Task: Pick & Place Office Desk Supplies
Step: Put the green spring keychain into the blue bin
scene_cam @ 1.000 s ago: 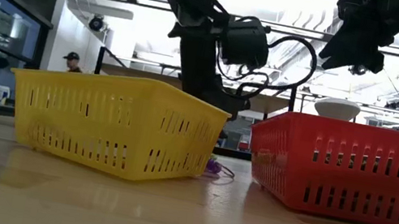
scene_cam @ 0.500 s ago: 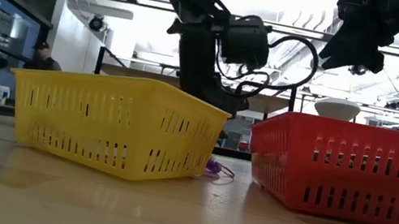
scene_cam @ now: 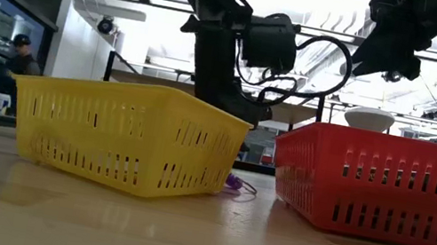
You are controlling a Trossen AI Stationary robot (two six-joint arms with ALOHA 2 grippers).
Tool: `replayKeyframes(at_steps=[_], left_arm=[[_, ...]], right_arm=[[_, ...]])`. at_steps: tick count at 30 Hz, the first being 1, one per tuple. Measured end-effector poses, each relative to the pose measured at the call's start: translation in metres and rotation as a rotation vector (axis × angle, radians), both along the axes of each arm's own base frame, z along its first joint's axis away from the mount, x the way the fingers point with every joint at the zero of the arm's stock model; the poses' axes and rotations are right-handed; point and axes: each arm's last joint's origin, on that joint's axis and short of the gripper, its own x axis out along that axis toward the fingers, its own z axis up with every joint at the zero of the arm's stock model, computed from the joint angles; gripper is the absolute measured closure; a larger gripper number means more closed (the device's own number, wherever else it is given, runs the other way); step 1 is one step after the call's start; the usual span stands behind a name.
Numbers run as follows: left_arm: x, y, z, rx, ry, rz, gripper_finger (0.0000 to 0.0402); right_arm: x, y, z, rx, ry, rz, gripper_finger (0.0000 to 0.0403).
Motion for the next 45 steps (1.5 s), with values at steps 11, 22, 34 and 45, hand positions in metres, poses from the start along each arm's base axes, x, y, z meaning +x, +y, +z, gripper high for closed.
replayKeyframes(at_steps=[11,22,34,45], left_arm=[[0.000,0.000,0.000,-0.004,-0.005,0.010,0.0358],[0.002,-0.006,0.000,0.038,-0.038,0.050,0.0359],[0.003,-0.008,0.008,-0.026,-0.137,0.190,0.0360],[-0.002,0.018,0.033,-0.337,-0.233,0.383,0.0360]], right_arm=[[0.000,0.000,0.000,0.000,0.000,0.000,0.0270],[0.000,0.000,0.000,0.000,0.000,0.000,0.0270],[0.000,0.000,0.000,0.000,0.000,0.000,0.0270],[0.000,0.000,0.000,0.000,-0.001,0.000,0.0270]])
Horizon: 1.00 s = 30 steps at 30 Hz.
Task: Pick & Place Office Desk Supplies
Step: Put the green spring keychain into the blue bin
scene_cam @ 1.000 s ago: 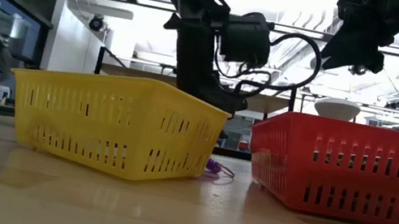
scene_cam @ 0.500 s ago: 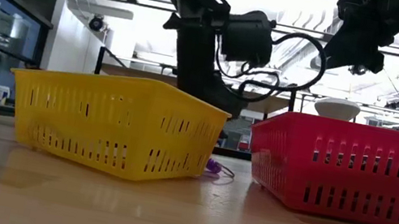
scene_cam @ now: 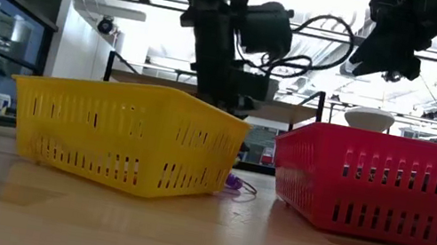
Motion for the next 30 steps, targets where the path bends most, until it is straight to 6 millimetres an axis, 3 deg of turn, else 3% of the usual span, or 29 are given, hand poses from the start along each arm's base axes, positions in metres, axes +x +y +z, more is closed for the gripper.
replayKeyframes(at_steps=[12,23,30], left_arm=[[0.001,0.033,0.009,-0.279,-0.121,0.055,0.0360],[0.002,0.032,0.046,-0.310,-0.303,0.029,0.0360],[0.002,0.033,0.074,-0.432,-0.449,0.011,0.0360]], right_arm=[[0.000,0.000,0.000,0.000,0.000,0.000,0.0270],[0.001,0.000,0.001,-0.001,-0.017,0.000,0.0270],[0.002,0.000,0.002,-0.003,-0.030,0.000,0.0270]])
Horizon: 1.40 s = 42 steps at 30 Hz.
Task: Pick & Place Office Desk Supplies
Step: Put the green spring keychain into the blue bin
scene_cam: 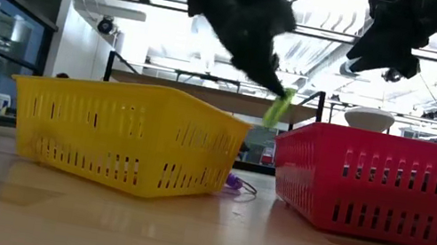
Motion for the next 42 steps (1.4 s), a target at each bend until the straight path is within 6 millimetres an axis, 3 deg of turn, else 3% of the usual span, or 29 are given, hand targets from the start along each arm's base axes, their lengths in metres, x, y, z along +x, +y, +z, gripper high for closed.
replayKeyframes(at_steps=[7,27,36,42], left_arm=[[-0.001,-0.006,0.024,-0.020,-0.112,0.009,0.0360],[0.008,-0.052,0.033,-0.025,-0.209,-0.097,0.0360],[0.009,-0.054,0.035,0.006,-0.237,-0.102,0.0360],[0.009,-0.051,0.035,0.002,-0.238,-0.091,0.0360]], right_arm=[[0.000,0.000,0.001,-0.001,-0.008,0.000,0.0270],[0.001,0.000,0.001,-0.001,-0.014,0.000,0.0270],[-0.001,0.001,-0.001,0.013,0.012,0.021,0.0270],[-0.002,0.008,-0.007,0.118,0.073,0.216,0.0270]])
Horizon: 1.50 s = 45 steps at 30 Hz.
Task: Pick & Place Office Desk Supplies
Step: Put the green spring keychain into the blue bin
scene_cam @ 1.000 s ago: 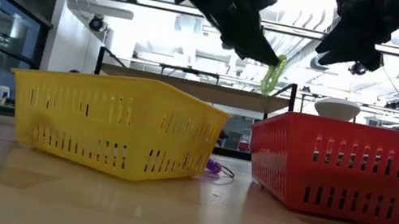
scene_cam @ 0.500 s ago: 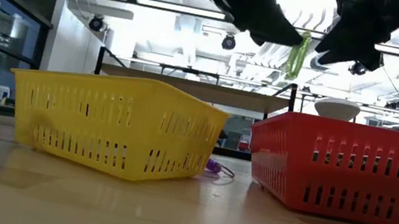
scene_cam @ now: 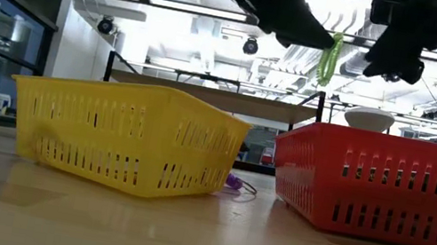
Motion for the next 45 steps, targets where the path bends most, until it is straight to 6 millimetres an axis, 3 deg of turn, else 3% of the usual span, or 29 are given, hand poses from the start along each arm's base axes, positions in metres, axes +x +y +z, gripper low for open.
replayKeyframes(at_steps=[7,13,22,32,45], left_arm=[[0.000,0.000,0.000,-0.004,-0.002,-0.013,0.0360],[0.001,-0.007,0.001,-0.006,-0.014,-0.030,0.0360],[0.000,-0.018,0.022,0.009,-0.148,-0.057,0.0360],[0.000,-0.018,0.027,0.008,-0.185,-0.053,0.0360],[0.001,-0.023,0.032,0.013,-0.236,-0.066,0.0360]], right_arm=[[0.004,0.010,0.000,-0.114,-0.028,0.269,0.0270],[0.009,0.017,0.006,-0.227,-0.118,0.374,0.0270],[0.012,0.020,0.005,-0.264,-0.117,0.391,0.0270],[0.018,0.026,0.014,-0.286,-0.232,0.414,0.0270],[0.032,0.027,0.003,-0.294,-0.188,0.432,0.0272]])
